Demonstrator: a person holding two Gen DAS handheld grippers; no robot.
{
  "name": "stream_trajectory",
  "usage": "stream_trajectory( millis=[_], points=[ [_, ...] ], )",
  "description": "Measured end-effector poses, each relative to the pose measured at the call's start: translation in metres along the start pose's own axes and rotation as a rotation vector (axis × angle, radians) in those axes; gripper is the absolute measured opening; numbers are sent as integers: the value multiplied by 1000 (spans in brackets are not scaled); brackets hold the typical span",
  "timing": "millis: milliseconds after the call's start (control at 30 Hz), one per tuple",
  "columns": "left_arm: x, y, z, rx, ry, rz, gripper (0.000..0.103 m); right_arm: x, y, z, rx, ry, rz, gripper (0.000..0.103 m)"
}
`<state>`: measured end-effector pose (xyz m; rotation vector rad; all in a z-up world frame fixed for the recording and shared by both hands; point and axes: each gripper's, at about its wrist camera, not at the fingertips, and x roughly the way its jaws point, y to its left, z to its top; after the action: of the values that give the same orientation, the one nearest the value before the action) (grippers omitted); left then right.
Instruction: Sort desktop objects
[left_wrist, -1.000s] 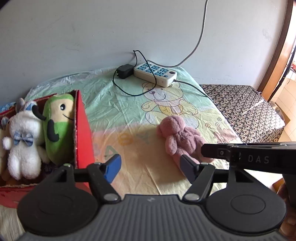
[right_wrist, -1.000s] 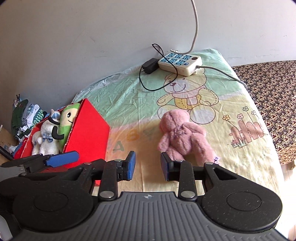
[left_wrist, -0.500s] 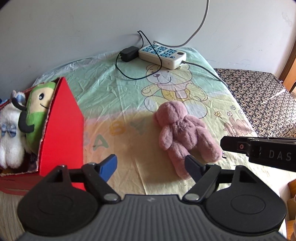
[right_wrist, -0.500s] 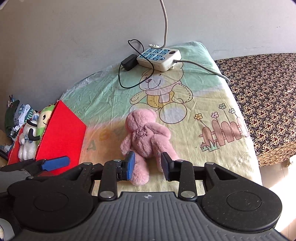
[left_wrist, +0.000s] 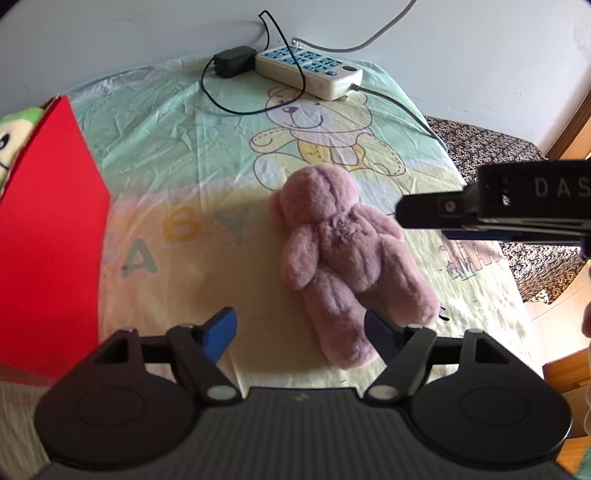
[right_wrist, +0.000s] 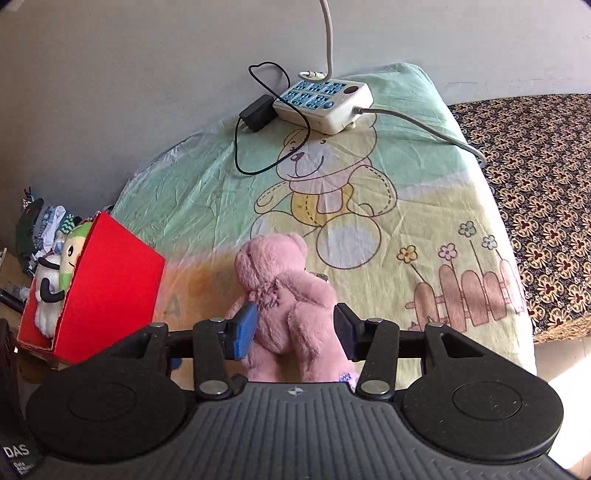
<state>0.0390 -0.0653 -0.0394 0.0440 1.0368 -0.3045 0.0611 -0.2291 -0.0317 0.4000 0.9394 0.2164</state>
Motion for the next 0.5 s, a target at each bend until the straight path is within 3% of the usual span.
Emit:
stream_trajectory(
  millis=[200,367,500],
  points=[
    [24,-4,17,29,-14,-25,81,32,10,22,-67,9,22,61],
    [39,-8,25,44,4,-63,84,54,6,28,-83,68,4,61],
    [50,-12,25,66,26,-79,75,65,-6,22,-31,121,36,62]
  ],
)
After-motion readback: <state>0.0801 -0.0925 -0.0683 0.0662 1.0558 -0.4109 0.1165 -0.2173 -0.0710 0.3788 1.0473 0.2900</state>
